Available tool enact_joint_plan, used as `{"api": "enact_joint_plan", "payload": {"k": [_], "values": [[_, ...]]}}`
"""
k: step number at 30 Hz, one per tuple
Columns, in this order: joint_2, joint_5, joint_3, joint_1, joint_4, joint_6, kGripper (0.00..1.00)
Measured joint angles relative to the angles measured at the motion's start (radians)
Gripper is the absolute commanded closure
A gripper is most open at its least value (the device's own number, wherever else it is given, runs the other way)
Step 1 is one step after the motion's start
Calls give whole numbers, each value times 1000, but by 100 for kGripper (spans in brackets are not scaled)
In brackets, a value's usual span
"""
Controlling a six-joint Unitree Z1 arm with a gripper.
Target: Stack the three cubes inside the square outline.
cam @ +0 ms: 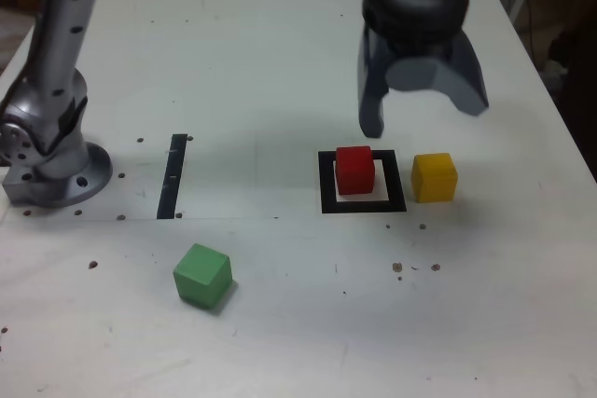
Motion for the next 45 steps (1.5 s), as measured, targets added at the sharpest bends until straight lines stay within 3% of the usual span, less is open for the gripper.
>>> {"api": "enact_joint_plan", "payload": {"k": [26, 27, 34, 45], "values": [[142, -25, 1, 17, -88, 14, 5], [142, -26, 7, 18, -94, 14, 12], [153, -33, 47, 30, -147, 14, 25], [156, -31, 43, 29, -173, 15, 56]]}}
